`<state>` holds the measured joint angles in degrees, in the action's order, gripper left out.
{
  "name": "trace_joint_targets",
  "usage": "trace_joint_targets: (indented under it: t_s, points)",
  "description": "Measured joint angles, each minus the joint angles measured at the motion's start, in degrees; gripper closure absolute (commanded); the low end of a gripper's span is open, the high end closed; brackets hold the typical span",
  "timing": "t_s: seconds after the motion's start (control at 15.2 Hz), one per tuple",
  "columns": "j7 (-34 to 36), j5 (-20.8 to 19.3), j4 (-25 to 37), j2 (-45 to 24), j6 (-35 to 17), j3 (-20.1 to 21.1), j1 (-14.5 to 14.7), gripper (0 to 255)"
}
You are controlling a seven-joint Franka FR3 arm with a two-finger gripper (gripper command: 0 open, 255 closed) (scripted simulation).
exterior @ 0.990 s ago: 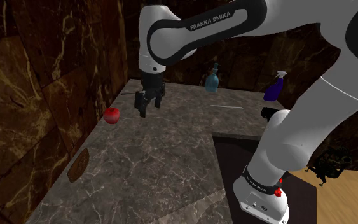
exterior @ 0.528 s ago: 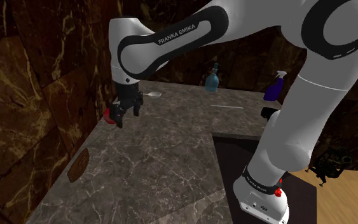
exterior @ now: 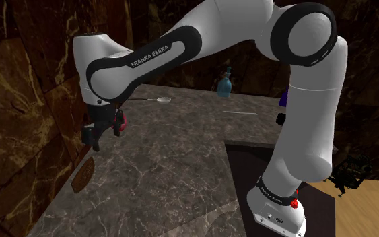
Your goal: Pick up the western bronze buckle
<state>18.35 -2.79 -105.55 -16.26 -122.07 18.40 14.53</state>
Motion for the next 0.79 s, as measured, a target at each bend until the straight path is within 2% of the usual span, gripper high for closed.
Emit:
trace_joint_targets:
  t_s: [0.33,0.46,0.79]
  points:
    - [2.82,-4.06,12.72,-11.31,1.76,-0.18,4.15,0]
    - [3.21,-4.7,14.11,-13.3,1.25,-0.34,4.85,0]
    - [3.74,-5.41,12.8,-15.22,-1.91,-0.68,5.3,0]
